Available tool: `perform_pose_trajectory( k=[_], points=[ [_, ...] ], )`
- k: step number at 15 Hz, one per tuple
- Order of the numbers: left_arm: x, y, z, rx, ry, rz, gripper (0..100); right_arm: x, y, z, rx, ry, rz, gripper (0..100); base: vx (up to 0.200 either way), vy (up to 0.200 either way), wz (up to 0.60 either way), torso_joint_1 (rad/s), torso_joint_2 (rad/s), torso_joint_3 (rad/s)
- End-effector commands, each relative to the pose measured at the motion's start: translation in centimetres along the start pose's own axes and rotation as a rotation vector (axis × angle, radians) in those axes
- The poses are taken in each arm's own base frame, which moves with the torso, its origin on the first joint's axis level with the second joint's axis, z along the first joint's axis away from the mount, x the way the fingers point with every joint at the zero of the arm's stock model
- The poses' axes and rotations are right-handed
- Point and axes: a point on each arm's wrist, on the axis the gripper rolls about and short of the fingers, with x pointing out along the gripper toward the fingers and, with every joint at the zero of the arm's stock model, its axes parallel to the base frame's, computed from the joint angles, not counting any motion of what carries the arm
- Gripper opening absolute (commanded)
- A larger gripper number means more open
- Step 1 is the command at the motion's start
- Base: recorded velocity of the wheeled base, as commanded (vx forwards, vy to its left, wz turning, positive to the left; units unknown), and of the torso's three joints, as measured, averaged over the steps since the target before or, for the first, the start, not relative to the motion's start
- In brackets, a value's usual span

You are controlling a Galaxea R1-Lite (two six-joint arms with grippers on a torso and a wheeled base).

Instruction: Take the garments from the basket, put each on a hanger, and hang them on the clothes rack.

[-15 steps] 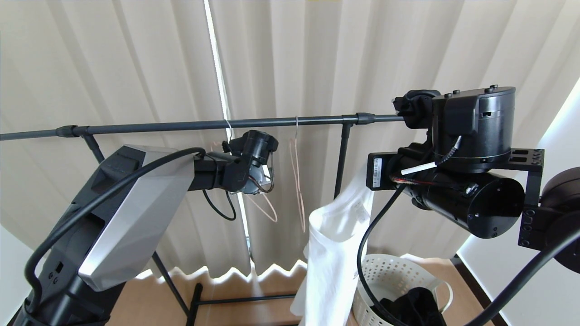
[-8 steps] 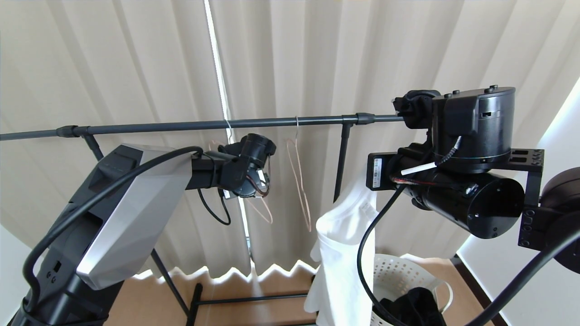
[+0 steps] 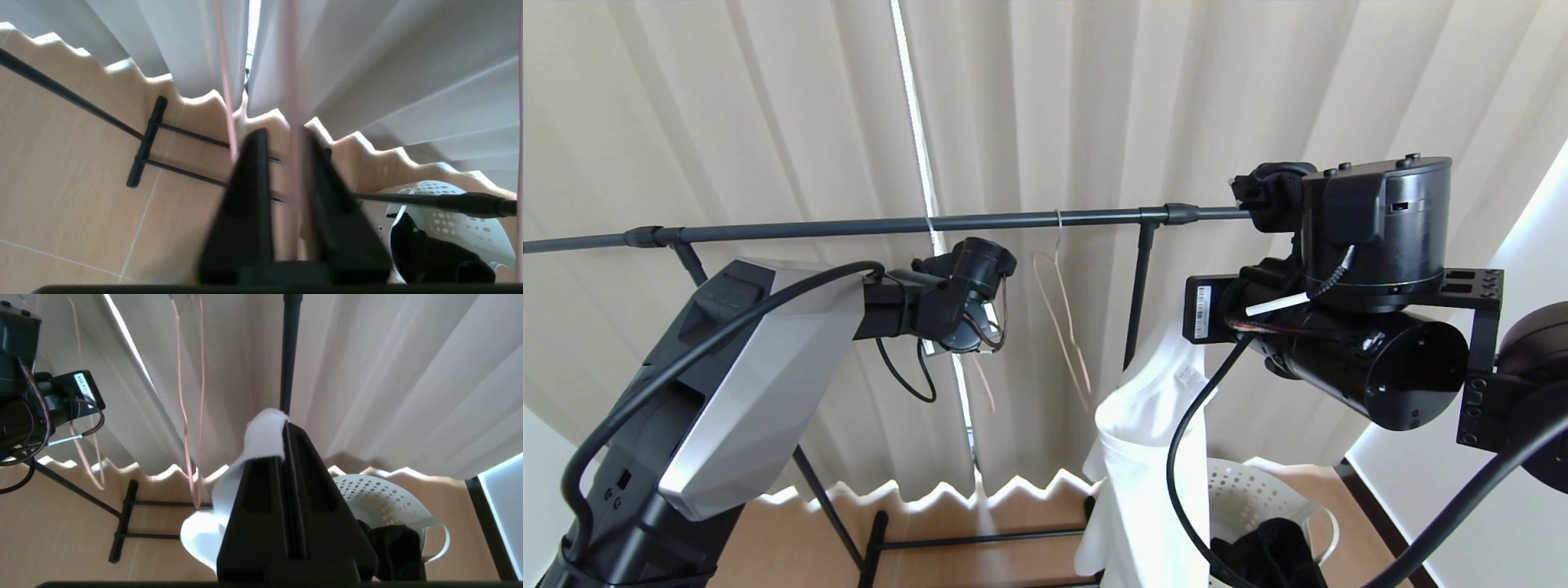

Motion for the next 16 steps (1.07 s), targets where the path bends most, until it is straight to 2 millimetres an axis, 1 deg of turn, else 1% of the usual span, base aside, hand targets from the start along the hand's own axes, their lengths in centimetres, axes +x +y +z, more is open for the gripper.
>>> perform_pose_trajectory(
  k=[1, 5, 8, 12, 16],
  points=[
    [-0.1, 0.0, 0.1, -0.001, -0.001, -0.001, 0, 0.0, 0.0, 0.0, -0.004, 0.001, 0.001, 0, 0.000, 0.000, 0.00, 0.000, 0.00, 0.000],
    [-0.5, 0.0, 0.3, -0.004, -0.004, -0.005, 0, 0.0, 0.0, -0.1, -0.004, 0.001, -0.002, 0, 0.000, 0.000, 0.00, 0.000, 0.00, 0.000],
    [-1.2, -0.1, 0.6, -0.005, -0.012, -0.016, 0, 0.0, 0.0, -0.1, -0.004, 0.001, -0.002, 0, 0.000, 0.000, 0.00, 0.000, 0.00, 0.000],
    [-2.4, -0.5, 1.1, -0.008, -0.047, -0.012, 0, 0.0, 0.0, -0.1, -0.004, 0.001, -0.002, 0, 0.000, 0.000, 0.00, 0.000, 0.00, 0.000],
    [-4.6, -1.4, 1.4, -0.002, -0.068, -0.045, 0, -0.1, 0.0, 0.0, -0.004, 0.000, -0.002, 0, 0.000, 0.000, 0.00, 0.000, 0.00, 0.000]
  ],
)
